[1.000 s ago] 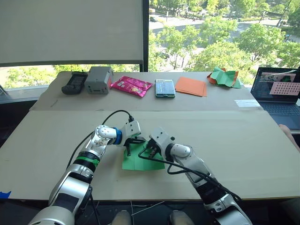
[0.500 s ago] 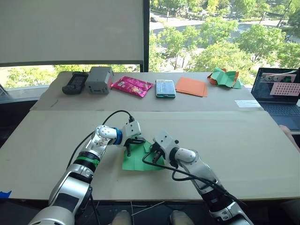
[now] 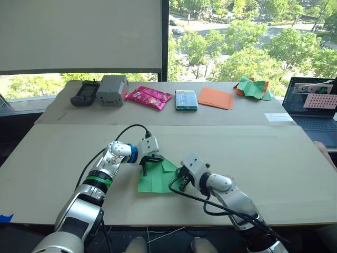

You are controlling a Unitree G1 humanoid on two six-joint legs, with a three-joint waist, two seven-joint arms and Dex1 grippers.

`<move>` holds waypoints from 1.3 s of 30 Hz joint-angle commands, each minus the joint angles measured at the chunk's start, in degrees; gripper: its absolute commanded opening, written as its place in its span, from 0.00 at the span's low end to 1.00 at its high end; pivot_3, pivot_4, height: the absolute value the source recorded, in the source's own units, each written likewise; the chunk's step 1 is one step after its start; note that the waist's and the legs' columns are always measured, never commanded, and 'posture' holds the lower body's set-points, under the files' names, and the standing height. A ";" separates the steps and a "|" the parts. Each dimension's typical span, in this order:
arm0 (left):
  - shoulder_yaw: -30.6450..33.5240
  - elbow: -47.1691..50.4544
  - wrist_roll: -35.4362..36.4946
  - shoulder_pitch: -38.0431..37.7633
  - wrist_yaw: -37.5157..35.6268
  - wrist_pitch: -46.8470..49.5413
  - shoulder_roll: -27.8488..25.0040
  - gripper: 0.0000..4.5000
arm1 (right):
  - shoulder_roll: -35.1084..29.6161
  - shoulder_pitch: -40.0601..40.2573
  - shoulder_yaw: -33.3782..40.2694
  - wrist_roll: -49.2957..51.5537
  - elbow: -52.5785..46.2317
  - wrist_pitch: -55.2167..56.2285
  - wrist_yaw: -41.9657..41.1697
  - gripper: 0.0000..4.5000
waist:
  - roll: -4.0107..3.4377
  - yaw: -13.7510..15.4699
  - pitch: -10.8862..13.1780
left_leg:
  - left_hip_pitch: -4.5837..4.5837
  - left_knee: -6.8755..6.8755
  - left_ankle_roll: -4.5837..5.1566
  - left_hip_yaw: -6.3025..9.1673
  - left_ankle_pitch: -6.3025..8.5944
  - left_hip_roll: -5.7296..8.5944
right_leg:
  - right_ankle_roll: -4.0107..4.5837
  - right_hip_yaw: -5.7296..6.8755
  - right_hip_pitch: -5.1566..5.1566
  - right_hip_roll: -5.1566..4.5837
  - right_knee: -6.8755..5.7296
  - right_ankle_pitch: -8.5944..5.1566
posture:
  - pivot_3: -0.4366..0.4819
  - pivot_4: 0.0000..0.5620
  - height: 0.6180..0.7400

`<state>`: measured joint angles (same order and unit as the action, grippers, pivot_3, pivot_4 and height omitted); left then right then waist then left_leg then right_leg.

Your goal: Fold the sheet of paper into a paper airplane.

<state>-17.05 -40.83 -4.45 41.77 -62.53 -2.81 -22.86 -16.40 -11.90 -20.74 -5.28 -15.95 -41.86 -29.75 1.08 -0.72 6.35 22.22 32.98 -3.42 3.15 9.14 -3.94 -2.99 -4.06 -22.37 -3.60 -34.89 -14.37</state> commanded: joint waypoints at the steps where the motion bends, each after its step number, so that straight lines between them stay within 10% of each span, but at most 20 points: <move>1: -1.43 -1.19 -1.71 -1.26 -0.62 0.09 -0.35 0.00 | -2.21 3.74 -0.79 0.35 2.91 -6.60 -0.39 0.01 | 0.02 0.00 0.00 | 0.00 0.00 0.00 0.00 0.00 0.00 | 0.00 0.00 0.00 -0.01 0.01 0.00 | 0.48 0.27 0.72; 14: -1.07 -2.00 -1.78 -0.70 -0.51 -0.42 -0.21 0.00 | 2.63 -4.03 7.50 11.97 -9.71 1.32 -3.08 0.01 | -0.01 0.00 0.35 | 0.36 -0.03 -0.01 0.00 0.01 0.00 | -0.01 0.03 -0.41 0.00 -0.02 -0.01 | 0.48 0.27 0.72; 39: 12.90 19.31 8.83 -13.30 3.20 16.30 -9.20 0.00 | 4.60 -8.61 -3.16 3.37 13.06 2.84 2.00 0.01 | -0.07 -1.70 0.32 | 0.47 -0.12 0.04 0.04 -0.02 -0.03 | 0.00 -0.02 -0.67 0.08 -0.25 0.01 | 0.48 0.27 0.72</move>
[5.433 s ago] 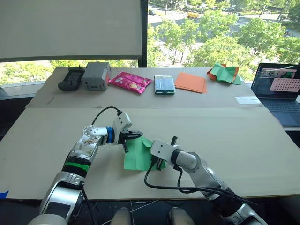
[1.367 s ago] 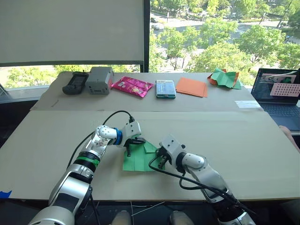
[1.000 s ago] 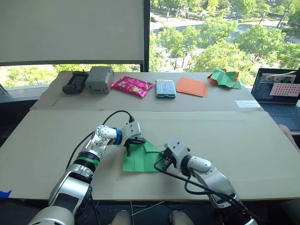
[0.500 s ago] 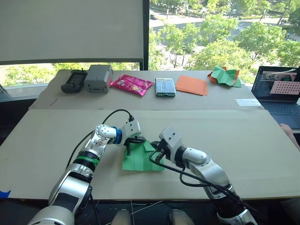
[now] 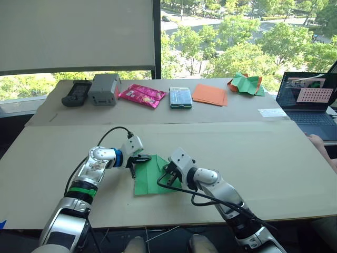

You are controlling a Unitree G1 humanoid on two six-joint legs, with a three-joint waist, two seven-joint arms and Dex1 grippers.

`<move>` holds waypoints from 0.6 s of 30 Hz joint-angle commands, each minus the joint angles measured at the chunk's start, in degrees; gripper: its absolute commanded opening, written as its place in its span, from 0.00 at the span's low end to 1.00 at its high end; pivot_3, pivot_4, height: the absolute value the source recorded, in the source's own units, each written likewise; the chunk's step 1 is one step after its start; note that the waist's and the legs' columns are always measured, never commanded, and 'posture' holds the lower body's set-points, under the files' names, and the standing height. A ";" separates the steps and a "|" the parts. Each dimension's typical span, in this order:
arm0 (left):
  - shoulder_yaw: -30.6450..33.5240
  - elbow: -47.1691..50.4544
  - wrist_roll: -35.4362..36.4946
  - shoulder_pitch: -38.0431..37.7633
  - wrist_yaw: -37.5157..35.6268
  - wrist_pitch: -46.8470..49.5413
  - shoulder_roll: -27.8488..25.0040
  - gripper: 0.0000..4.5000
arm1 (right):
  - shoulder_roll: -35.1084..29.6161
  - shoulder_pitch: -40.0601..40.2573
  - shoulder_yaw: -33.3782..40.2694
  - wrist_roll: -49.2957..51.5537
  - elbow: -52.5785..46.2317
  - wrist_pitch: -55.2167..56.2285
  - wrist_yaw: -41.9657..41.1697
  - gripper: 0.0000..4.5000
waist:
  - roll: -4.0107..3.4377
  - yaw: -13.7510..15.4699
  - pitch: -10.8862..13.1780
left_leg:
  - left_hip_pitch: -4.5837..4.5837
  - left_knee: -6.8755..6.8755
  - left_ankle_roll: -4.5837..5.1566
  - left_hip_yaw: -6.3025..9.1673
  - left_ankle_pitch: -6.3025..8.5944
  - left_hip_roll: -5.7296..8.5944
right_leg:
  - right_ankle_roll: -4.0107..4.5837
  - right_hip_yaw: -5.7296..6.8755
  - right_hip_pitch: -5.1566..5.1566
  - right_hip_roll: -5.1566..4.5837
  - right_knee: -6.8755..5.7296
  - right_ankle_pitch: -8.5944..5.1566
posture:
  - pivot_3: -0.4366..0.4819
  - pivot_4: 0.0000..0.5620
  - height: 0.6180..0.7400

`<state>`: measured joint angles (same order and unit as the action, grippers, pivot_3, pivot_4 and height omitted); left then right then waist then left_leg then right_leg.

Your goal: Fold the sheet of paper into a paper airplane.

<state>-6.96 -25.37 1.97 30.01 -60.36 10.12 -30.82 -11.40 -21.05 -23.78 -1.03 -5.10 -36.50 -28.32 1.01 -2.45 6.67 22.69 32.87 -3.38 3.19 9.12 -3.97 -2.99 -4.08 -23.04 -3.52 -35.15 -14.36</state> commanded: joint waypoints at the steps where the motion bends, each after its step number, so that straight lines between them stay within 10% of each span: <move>1: 4.14 5.26 3.61 -2.58 1.39 4.70 -1.73 0.00 | -0.33 0.34 -0.28 -0.93 2.29 -2.69 0.57 0.01 | 0.01 0.08 0.01 | 0.00 0.00 0.00 0.00 0.00 0.00 | 0.00 0.00 -0.01 0.00 0.02 0.00 | 0.48 0.27 0.72; 8: 12.33 13.77 13.56 -7.75 4.26 16.90 -1.30 0.00 | 0.29 -0.26 -0.72 -1.18 2.87 -2.87 1.24 0.01 | 0.13 0.10 0.06 | 0.04 -0.01 -0.02 0.00 0.01 -0.02 | 0.01 0.00 -0.06 -0.01 0.08 0.00 | 0.48 0.27 0.72; 18: 16.66 13.61 21.99 -7.73 8.12 26.47 1.58 0.70 | 1.20 -1.06 -1.04 -1.36 3.66 -2.61 1.71 0.00 | 0.16 -0.01 0.07 | 0.01 -0.03 -0.02 0.01 0.01 -0.02 | 0.01 0.00 -0.06 0.00 0.07 0.00 | 0.48 0.27 0.72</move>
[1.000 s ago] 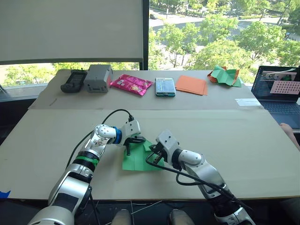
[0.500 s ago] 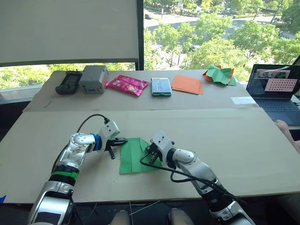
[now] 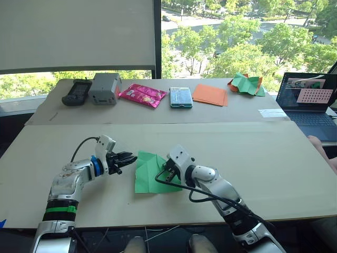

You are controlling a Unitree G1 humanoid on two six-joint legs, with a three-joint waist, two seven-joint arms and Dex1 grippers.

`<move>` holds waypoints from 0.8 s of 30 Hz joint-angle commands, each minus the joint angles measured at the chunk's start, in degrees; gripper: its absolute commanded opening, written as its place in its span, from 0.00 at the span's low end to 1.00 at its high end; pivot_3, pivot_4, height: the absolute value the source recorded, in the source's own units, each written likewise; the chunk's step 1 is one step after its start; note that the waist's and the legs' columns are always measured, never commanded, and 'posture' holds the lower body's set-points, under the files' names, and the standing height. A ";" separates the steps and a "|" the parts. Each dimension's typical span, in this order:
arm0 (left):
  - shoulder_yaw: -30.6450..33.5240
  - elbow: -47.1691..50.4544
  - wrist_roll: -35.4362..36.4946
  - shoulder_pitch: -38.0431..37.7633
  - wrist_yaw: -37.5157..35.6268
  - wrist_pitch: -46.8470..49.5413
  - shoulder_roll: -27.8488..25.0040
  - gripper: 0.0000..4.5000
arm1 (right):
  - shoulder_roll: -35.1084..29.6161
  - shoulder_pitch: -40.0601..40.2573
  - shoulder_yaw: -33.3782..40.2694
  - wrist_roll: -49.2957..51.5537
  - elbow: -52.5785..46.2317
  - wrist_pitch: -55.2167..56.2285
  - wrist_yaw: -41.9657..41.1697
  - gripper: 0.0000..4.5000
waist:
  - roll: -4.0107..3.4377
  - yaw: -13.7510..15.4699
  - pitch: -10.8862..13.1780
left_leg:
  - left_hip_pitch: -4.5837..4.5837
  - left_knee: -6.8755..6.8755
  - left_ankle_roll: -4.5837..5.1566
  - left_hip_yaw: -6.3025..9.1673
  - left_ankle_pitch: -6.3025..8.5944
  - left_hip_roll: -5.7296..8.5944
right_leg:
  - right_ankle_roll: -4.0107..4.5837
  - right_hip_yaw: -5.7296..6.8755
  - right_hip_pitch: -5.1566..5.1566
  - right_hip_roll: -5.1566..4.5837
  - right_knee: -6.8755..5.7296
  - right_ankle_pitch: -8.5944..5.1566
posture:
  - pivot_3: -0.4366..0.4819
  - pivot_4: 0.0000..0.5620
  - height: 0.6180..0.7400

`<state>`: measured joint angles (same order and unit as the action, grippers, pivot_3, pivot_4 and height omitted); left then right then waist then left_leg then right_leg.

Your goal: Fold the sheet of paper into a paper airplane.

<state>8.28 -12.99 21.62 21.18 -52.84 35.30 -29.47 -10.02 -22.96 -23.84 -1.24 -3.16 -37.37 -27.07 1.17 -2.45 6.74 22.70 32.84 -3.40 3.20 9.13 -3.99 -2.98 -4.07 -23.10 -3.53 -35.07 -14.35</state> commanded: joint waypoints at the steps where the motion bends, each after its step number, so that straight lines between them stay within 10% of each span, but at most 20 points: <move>1: 1.08 1.27 2.58 1.00 0.76 1.57 0.53 0.70 | -0.21 0.86 -1.10 -1.26 1.75 -1.68 0.47 0.00 | 0.00 0.00 0.00 | 0.00 0.00 0.00 0.00 0.00 0.00 | 0.00 0.00 0.00 0.00 0.00 0.00 | 0.48 0.27 0.72; 24: -5.67 7.13 2.78 -1.10 2.73 0.80 2.99 0.70 | 0.35 0.10 -1.55 -1.80 3.28 -0.94 1.62 0.00 | 0.00 0.05 -0.02 | -0.01 0.00 -0.01 0.00 0.00 0.01 | 0.01 -0.01 0.01 0.00 0.05 0.00 | 0.48 0.27 0.72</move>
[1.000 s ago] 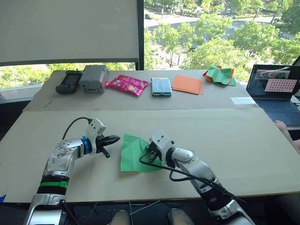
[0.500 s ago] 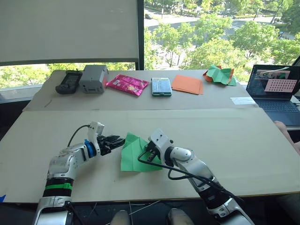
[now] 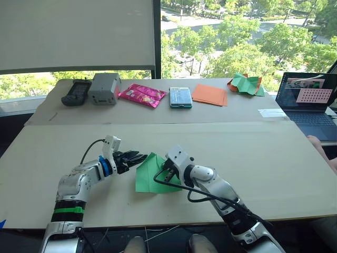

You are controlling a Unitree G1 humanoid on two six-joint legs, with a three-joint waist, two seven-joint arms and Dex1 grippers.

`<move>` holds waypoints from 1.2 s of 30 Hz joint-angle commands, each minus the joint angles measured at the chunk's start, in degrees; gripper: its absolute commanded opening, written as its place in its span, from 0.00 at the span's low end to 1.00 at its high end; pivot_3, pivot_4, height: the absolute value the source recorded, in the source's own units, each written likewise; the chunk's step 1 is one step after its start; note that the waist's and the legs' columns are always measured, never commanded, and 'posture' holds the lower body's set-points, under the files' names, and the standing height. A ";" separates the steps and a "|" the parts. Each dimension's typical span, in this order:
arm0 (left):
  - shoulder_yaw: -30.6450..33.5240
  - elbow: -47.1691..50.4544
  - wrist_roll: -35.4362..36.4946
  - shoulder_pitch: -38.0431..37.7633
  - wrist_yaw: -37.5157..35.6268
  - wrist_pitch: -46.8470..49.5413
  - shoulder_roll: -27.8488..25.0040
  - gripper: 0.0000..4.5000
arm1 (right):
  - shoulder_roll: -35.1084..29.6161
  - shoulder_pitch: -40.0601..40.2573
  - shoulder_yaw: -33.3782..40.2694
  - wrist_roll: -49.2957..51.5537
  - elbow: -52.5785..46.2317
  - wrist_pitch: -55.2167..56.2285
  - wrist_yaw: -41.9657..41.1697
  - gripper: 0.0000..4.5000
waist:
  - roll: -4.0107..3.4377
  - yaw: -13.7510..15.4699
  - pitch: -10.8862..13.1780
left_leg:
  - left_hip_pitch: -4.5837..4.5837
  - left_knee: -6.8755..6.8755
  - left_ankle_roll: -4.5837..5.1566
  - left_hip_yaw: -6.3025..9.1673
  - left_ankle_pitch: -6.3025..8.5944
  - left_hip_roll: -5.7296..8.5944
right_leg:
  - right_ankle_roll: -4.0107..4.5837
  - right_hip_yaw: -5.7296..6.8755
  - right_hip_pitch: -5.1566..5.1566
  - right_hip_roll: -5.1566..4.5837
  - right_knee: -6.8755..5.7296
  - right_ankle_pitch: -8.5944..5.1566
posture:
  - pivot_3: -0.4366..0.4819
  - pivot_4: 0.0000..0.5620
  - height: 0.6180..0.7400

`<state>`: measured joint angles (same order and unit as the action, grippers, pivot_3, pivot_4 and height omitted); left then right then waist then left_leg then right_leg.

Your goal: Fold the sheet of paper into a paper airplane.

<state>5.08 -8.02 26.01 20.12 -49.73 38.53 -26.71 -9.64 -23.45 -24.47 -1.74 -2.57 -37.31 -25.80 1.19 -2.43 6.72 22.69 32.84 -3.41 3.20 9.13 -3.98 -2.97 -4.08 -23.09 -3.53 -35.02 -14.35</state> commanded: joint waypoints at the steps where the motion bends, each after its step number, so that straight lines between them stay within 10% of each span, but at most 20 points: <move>1: -3.05 1.80 -2.05 0.09 -0.10 -3.12 0.51 0.70 | 0.01 0.52 -0.91 -1.31 2.79 -0.99 0.37 0.00 | -0.01 0.09 0.00 | 0.00 0.00 0.00 -0.01 0.00 0.00 | 0.00 -0.01 0.01 0.00 0.00 0.00 | 0.48 0.27 0.72; 28: -5.18 8.42 -2.58 -2.25 -0.03 -7.89 -1.44 0.70 | 0.55 1.37 -1.41 -1.54 2.18 -1.84 0.54 0.00 | -0.04 0.01 0.01 | 0.02 0.00 -0.01 0.00 0.01 0.00 | 0.01 -0.01 -0.04 -0.01 0.06 0.00 | 0.48 0.27 0.72; 36: -7.50 7.58 -4.38 -2.36 -1.40 -9.32 -1.43 0.15 | 0.82 1.57 -1.38 -1.51 1.88 -2.15 0.90 0.00 | -0.04 -0.01 0.01 | 0.02 -0.01 -0.01 0.00 0.01 0.00 | 0.01 -0.01 -0.05 -0.01 0.06 0.00 | 0.48 0.27 0.72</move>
<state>-2.03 -0.95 22.07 17.12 -50.72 30.54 -27.95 -8.57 -23.29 -24.85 -2.28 -2.36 -37.30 -24.94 1.15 -2.44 6.74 22.71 32.83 -3.42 3.19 9.14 -3.98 -2.96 -4.10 -23.14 -3.54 -34.96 -14.35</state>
